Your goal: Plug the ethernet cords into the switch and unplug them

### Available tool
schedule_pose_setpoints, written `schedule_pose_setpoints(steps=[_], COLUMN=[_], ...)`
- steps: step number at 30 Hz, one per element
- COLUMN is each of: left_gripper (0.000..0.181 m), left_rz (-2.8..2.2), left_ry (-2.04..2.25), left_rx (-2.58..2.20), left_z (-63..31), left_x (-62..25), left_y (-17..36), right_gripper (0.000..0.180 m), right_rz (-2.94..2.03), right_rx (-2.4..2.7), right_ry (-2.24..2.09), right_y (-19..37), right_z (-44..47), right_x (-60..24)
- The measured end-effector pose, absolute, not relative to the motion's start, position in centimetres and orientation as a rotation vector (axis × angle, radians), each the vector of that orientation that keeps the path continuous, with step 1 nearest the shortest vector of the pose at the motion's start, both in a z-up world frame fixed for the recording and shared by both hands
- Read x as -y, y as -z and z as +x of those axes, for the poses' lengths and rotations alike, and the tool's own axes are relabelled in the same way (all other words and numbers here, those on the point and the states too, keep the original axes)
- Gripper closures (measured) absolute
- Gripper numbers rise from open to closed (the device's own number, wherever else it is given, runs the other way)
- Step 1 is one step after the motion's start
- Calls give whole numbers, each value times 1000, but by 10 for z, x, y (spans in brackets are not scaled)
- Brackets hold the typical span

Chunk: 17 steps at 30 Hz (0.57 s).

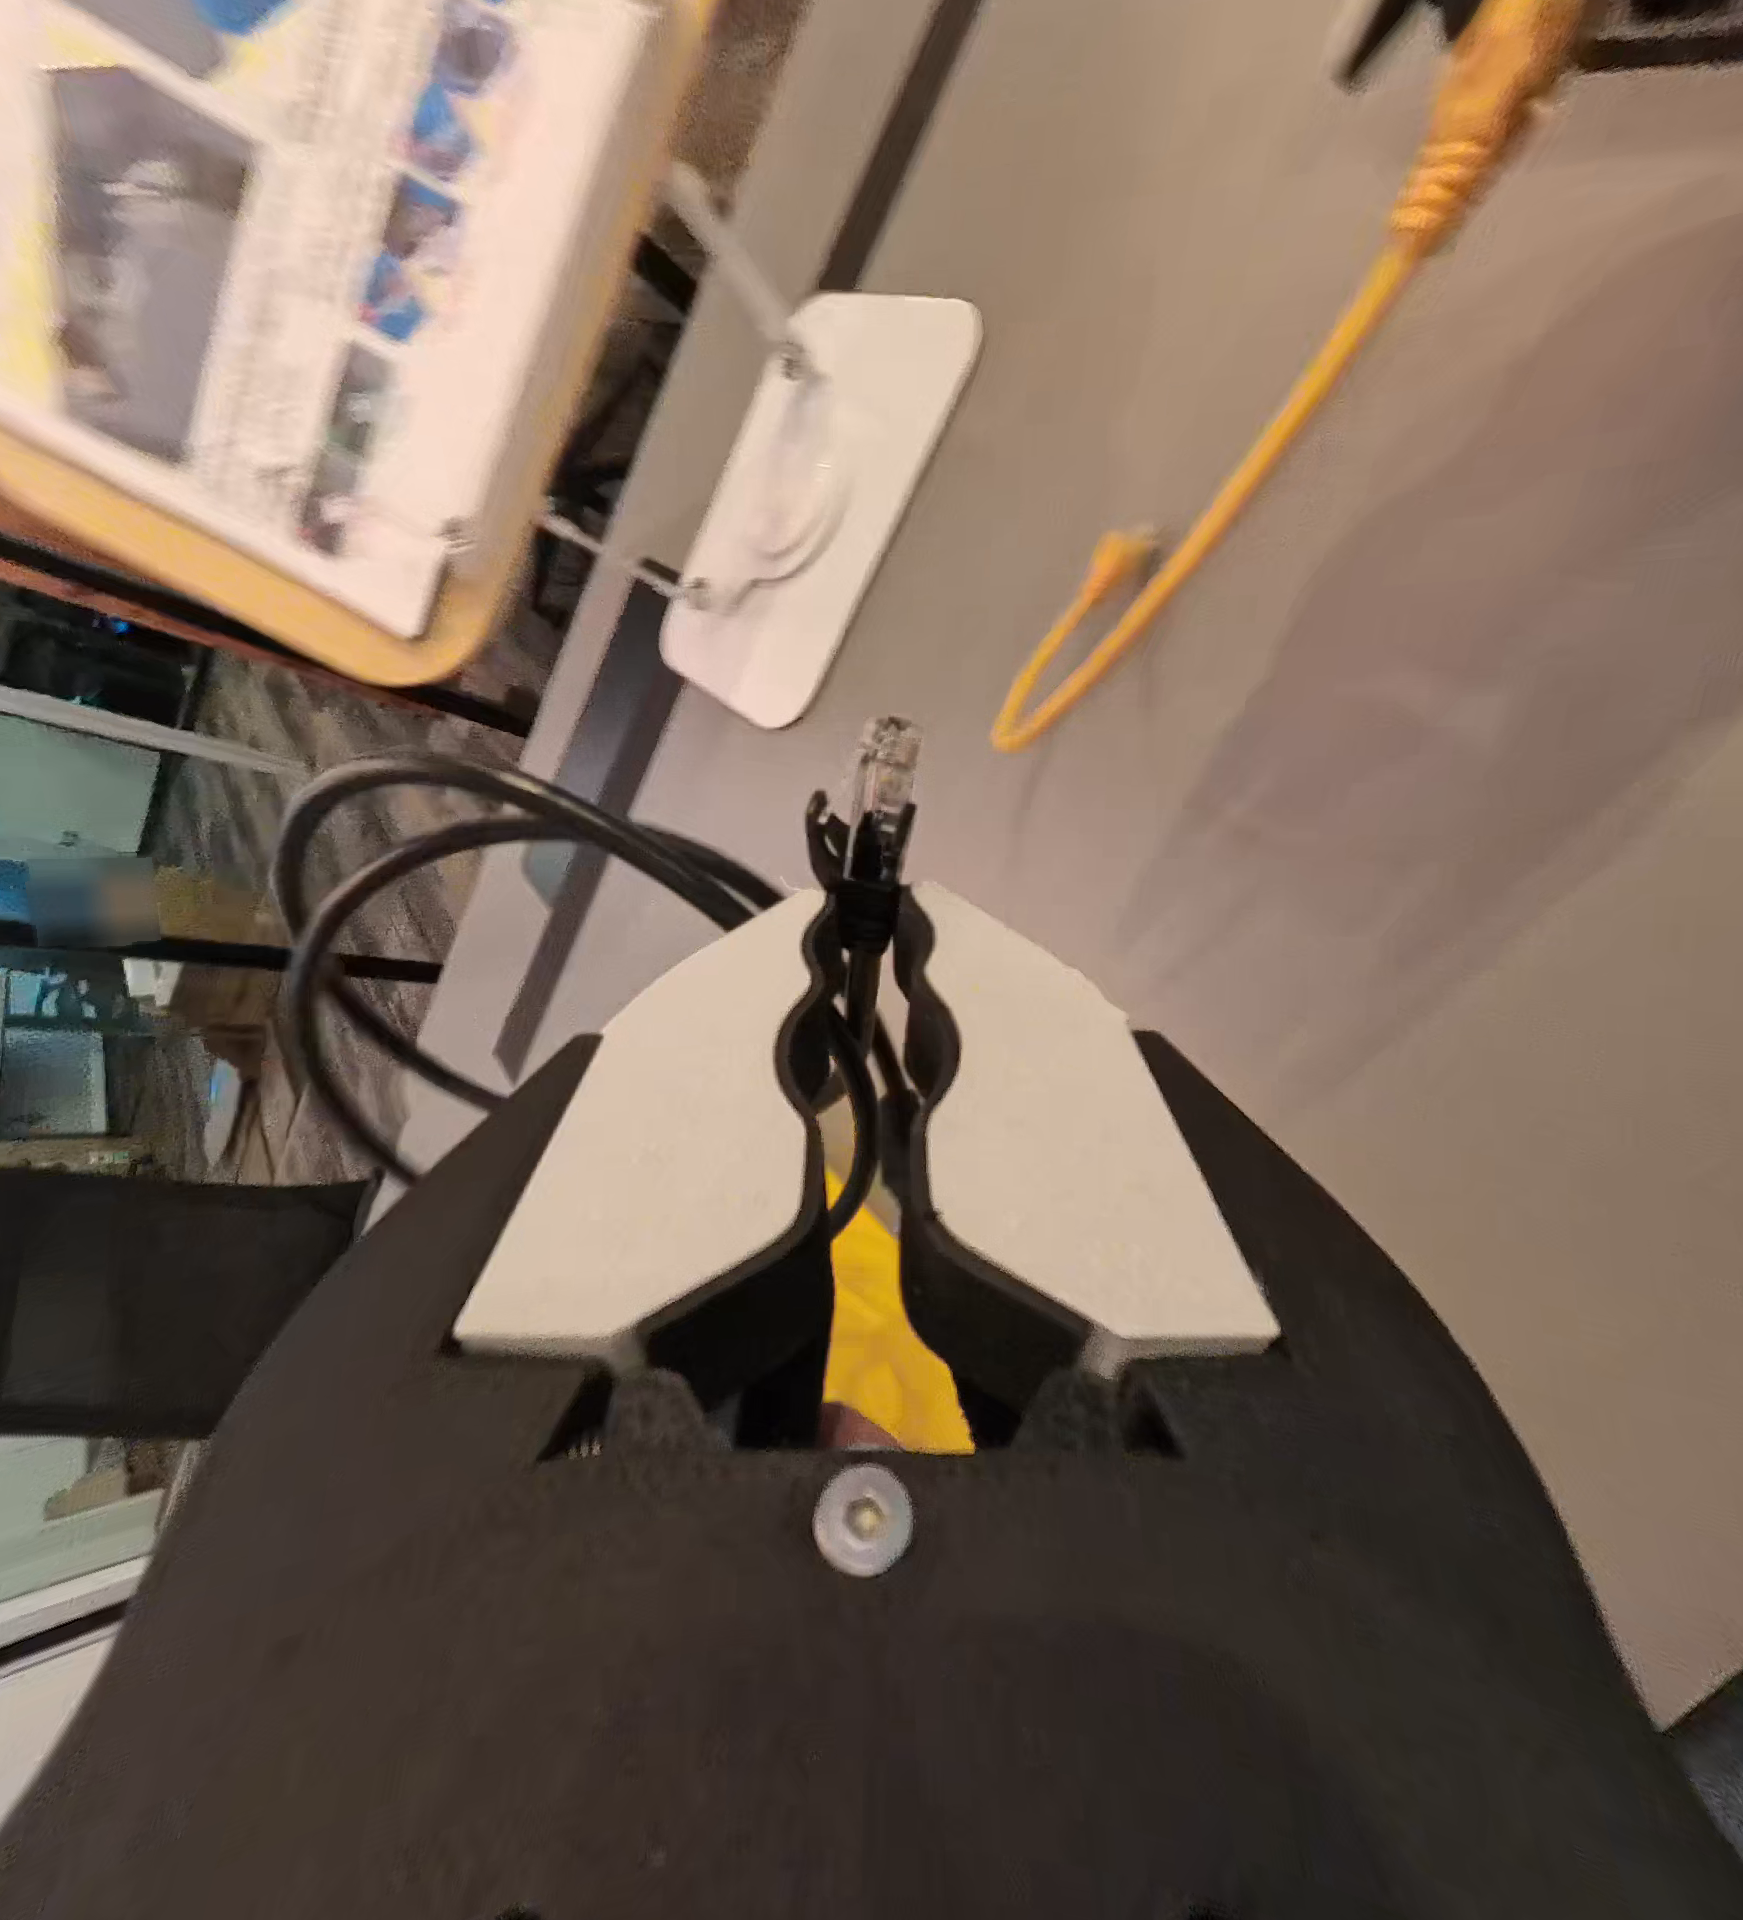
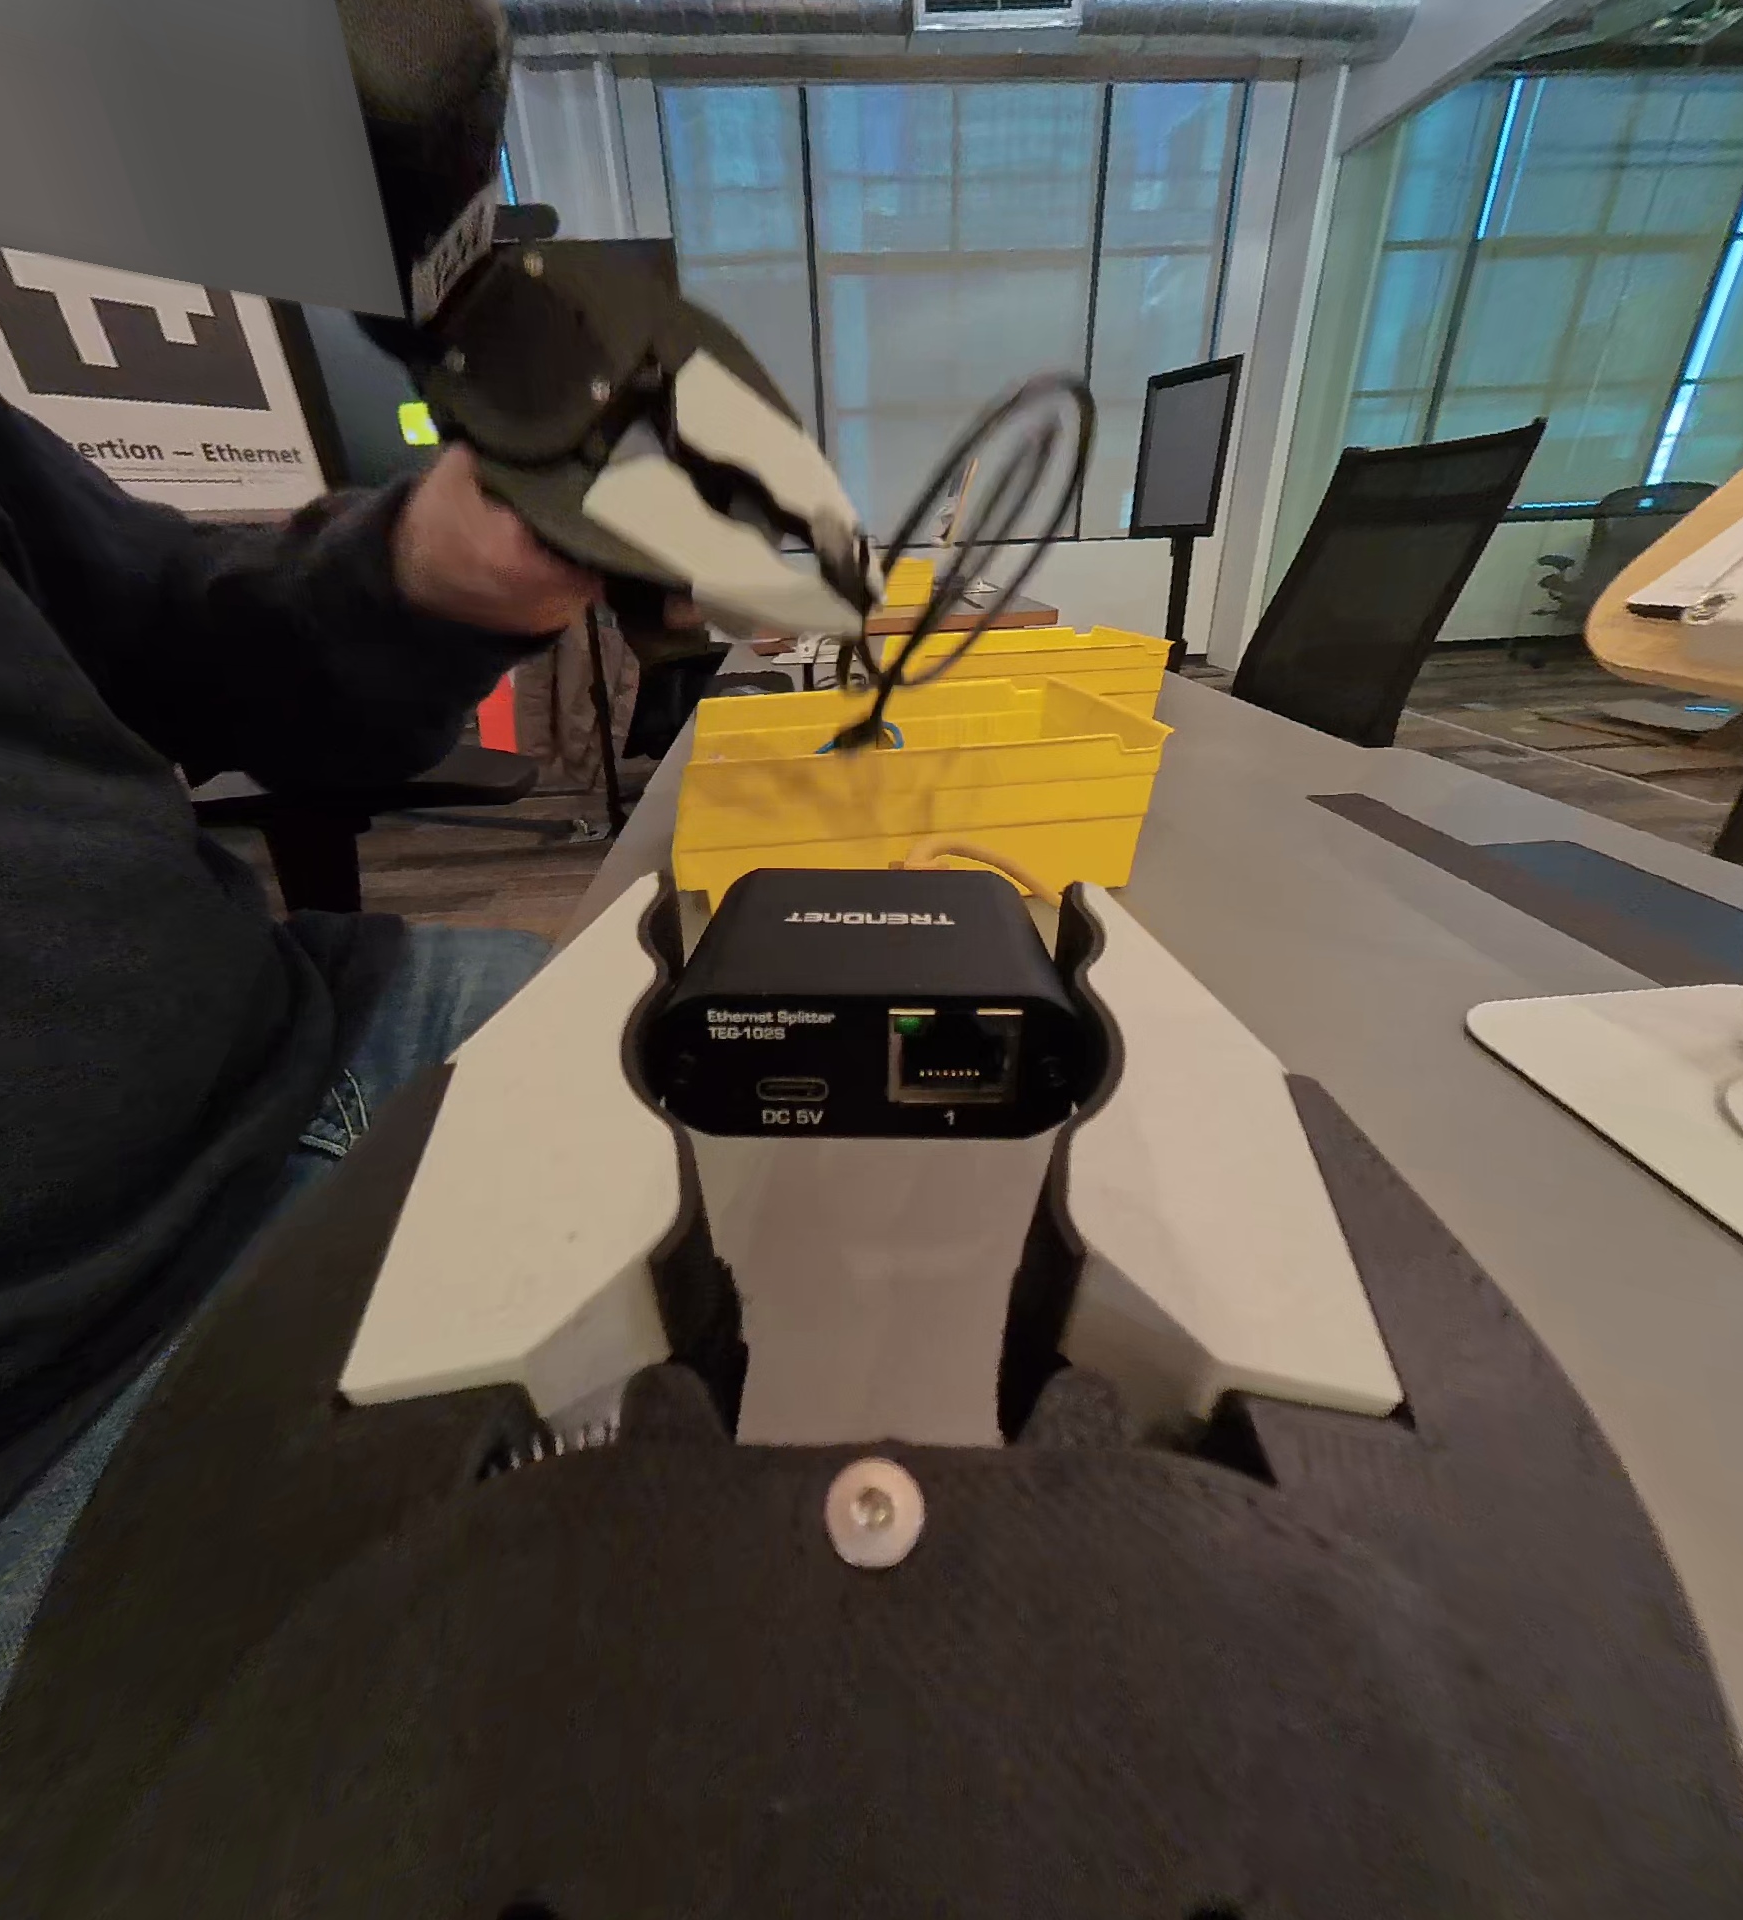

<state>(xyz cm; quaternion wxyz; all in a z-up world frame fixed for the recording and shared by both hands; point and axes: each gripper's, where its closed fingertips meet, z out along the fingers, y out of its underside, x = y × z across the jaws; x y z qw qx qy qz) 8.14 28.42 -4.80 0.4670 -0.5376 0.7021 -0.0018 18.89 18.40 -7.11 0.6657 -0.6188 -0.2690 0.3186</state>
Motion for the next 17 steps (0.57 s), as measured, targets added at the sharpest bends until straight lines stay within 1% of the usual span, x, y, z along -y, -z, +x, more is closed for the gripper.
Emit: schedule_pose_setpoints(steps=[4, 10, 14, 17], left_gripper=[172, 171, 169, 166], left_rz=[-1370, -1480, -1463, -1450], left_ry=[25, -17, -11, 116], left_rx=[-1795, -1864, -1948, -2004], left_z=[113, 108, 100, 99], left_x=[-263, -264, -249, -234], left_y=[111, 195, 223, 225], right_gripper=[107, 108, 108, 108], right_rz=[-1396, -1394, -1402, -1414], right_rx=[579, 552, 554, 560], right_ry=[-694, -670, -669, -666], right_y=[69, 68, 70, 72], right_z=[199, 210, 210, 208], right_x=[-184, -182, -183, -184])
